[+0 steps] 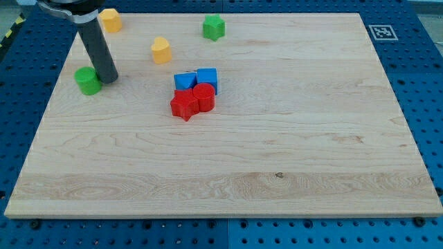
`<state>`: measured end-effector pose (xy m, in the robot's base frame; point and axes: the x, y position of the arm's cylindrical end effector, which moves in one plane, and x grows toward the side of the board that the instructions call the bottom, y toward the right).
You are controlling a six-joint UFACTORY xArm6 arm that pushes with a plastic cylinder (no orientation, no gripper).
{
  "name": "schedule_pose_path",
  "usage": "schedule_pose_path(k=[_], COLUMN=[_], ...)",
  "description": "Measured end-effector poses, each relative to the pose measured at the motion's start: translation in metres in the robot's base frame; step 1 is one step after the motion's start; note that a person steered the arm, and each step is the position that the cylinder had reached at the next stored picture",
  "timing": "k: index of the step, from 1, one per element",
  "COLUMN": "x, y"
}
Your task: Move the triangle in between the red blocks
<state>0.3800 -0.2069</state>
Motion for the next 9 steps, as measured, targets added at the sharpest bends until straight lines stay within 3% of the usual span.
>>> schedule_pose_path(k=[2, 4, 6, 9], x=[0.018, -0.008, -0.007, 0.037], y=[0.039, 0.061, 0.114, 0.161])
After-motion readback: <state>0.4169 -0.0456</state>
